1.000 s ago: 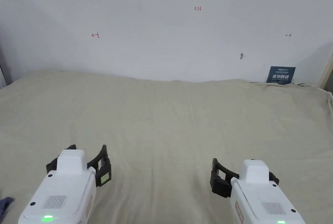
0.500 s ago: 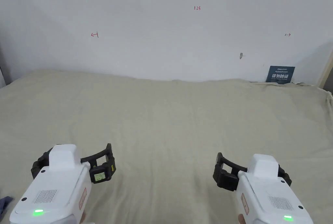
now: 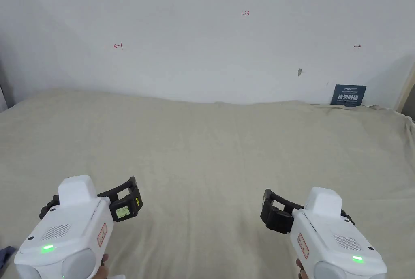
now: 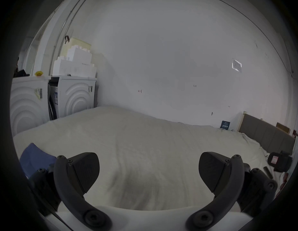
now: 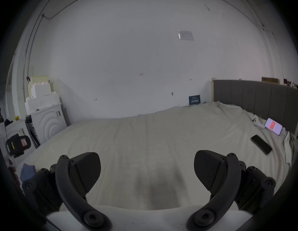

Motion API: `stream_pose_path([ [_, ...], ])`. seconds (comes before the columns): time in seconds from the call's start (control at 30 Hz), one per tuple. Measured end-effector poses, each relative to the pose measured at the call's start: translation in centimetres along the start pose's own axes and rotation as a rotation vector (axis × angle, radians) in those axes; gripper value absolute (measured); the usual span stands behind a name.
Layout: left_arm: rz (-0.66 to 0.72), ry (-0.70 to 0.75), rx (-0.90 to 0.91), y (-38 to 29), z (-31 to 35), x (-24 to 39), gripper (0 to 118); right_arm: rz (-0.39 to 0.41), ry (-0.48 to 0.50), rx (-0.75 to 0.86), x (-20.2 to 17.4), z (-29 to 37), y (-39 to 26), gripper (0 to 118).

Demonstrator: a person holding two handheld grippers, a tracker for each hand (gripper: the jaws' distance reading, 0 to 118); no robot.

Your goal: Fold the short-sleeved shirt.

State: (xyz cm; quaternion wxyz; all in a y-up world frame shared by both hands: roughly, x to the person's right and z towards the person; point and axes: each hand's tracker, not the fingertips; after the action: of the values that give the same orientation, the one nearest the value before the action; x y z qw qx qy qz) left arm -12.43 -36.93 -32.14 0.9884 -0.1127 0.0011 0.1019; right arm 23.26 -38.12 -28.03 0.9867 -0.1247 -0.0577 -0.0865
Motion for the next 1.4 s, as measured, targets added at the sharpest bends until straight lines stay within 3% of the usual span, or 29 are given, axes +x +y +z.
stream_pose_path([
  [0.2, 0.144, -0.036, -0.013, 0.1, 0.0, -0.6, 118, -0.088, -0.020, -0.033, 0.0, -0.3, 0.3, 114],
  [0.4, 0.190, -0.037, 0.038, -0.1, 0.4, -0.8, 118, -0.088, -0.041, -0.070, -0.2, -0.4, 0.8, 113],
  [0.57, 0.084, 0.060, 0.083, -0.6, 0.4, -0.1, 118, -0.099, -0.097, -0.131, -0.5, -0.6, 1.1, 113],
  [0.83, 0.047, 0.036, 0.040, -0.4, 0.0, -0.1, 118, -0.085, -0.132, -0.156, -0.7, -1.0, 0.9, 113],
  [1.1, -0.130, 0.020, 0.051, -0.4, 0.0, 0.7, 118, -0.063, -0.143, -0.173, -1.1, -1.2, 0.7, 113],
  [1.4, -0.185, -0.004, 0.022, -0.5, 0.0, 1.3, 118, -0.003, -0.164, -0.185, -1.5, -1.6, 0.6, 113],
])
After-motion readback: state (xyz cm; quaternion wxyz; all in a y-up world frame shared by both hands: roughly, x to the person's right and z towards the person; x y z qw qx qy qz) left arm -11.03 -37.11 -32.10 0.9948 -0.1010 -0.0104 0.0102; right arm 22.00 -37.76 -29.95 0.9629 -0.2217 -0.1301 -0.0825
